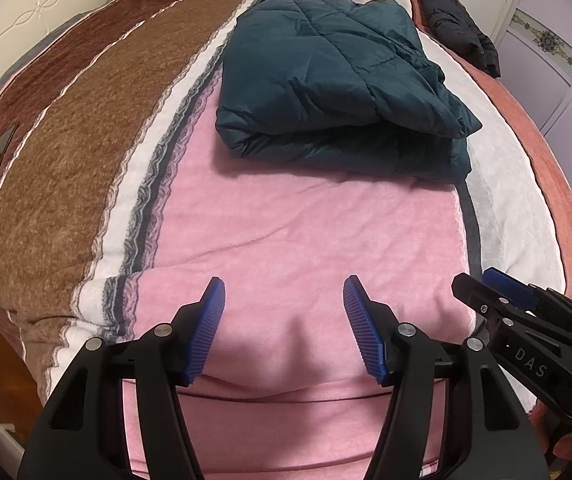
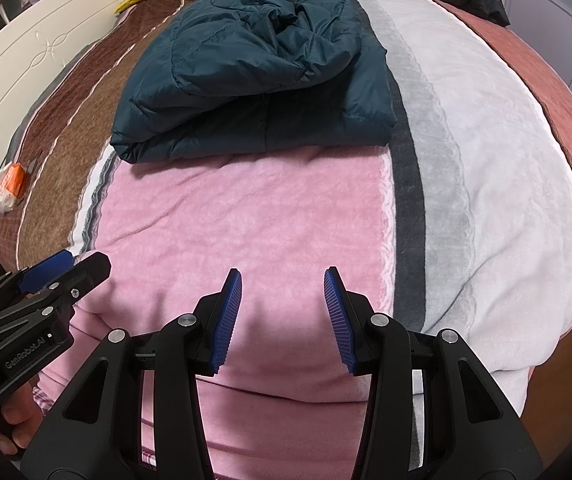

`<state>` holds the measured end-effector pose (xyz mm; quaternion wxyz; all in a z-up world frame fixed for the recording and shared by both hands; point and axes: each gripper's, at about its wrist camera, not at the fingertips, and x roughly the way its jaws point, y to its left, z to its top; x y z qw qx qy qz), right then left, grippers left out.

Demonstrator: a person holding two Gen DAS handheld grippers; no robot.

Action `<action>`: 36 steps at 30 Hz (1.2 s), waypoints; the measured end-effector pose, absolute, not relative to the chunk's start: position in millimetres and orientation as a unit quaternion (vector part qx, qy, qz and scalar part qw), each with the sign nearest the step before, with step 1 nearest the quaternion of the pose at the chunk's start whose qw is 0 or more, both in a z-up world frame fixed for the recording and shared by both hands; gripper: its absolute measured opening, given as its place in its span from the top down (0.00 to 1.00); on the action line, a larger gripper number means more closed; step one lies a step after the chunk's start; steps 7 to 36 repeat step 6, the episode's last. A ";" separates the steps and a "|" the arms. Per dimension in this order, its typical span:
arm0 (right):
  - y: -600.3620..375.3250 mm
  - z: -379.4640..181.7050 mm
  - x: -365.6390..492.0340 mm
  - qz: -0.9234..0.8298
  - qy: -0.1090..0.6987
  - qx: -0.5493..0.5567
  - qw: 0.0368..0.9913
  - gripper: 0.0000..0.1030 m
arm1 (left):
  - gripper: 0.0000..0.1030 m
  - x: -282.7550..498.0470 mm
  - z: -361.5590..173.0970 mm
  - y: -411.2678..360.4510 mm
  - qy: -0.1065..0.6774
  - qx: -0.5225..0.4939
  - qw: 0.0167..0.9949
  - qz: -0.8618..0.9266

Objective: Fold large clothes

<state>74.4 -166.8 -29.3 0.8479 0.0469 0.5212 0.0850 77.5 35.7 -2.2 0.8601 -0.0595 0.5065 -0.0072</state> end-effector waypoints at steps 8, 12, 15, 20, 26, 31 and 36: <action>-166.5 -29.3 74.2 0.085 0.521 0.047 0.848 0.58 | 0.42 77.5 -3.7 34.9 0.508 -0.059 0.860 -0.007; -166.5 -29.3 74.2 0.085 0.521 0.047 0.848 0.58 | 0.42 77.5 -3.7 34.9 0.508 -0.059 0.860 -0.007; -166.5 -29.3 74.2 0.085 0.521 0.047 0.848 0.58 | 0.42 77.5 -3.7 34.9 0.508 -0.059 0.860 -0.007; -166.5 -29.3 74.2 0.085 0.521 0.047 0.848 0.58 | 0.42 77.5 -3.7 34.9 0.508 -0.059 0.860 -0.007; -166.5 -29.3 74.2 0.085 0.521 0.047 0.848 0.58 | 0.42 77.5 -3.7 34.9 0.508 -0.059 0.860 -0.007; -166.5 -29.3 74.2 0.085 0.521 0.047 0.848 0.58 | 0.42 77.5 -3.7 34.9 0.508 -0.059 0.860 -0.007; -166.5 -29.3 74.2 0.085 0.521 0.047 0.848 0.58 | 0.42 77.5 -3.7 34.9 0.508 -0.059 0.860 -0.007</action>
